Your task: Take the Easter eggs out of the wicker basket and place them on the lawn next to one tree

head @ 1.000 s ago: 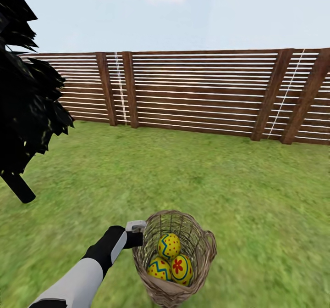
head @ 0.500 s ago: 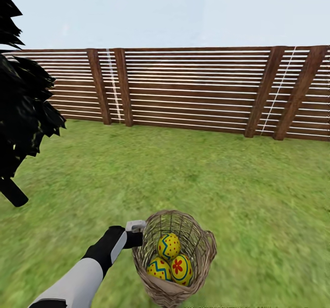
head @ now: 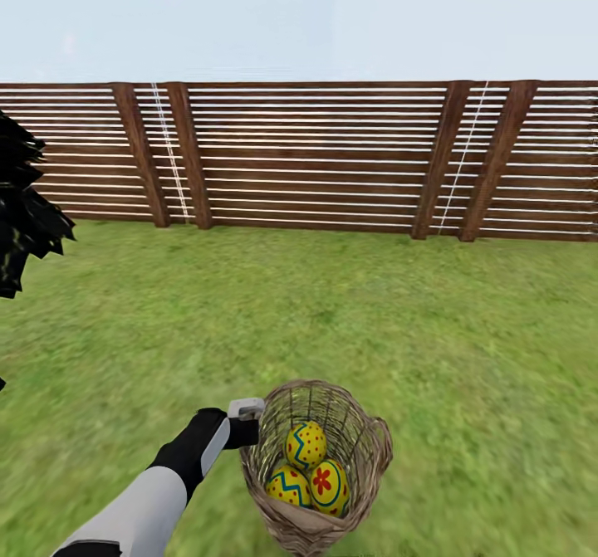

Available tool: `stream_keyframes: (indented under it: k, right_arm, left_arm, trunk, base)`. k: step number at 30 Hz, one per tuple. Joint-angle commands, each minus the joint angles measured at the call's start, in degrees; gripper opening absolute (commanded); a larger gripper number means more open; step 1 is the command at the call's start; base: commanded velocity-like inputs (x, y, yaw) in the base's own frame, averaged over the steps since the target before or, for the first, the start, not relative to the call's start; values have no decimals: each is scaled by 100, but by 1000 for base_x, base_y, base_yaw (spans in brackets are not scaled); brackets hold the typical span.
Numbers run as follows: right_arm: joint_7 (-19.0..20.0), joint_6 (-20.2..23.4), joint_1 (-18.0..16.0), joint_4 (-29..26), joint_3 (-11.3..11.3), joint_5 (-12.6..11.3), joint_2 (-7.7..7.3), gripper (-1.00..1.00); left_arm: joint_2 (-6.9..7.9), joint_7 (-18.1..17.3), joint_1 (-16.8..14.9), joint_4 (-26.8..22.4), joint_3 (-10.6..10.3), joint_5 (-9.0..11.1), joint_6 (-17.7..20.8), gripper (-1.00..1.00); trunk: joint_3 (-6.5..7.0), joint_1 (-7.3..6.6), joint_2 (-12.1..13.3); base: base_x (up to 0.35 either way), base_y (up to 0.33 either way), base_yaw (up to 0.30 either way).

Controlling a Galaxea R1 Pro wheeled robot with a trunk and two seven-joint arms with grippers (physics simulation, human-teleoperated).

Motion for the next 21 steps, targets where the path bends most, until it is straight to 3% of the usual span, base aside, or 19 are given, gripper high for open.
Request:
stream_keyframes:
  k: [1,14,21]
  right_arm:
    - [12,11,-7,8,-48,53,-2,100]
    - [12,11,66,11,-42,58,14,100]
    - [9,22,110,-15,-44,59,15,100]
  left_arm:
    - [-1,14,-1,-12,12,99,33,-100]
    - [5,14,-1,-12,14,99,33,-100]
    - [1,14,-1,-12,17,99,33,-100]
  trunk:
    - [-7,-1,-3]
    - [-9,-1,-3]
    - [-9,-1,-3]
  base:
    - [0,0,-282]
    - [0,0,-289]
    - [0,0,-34]
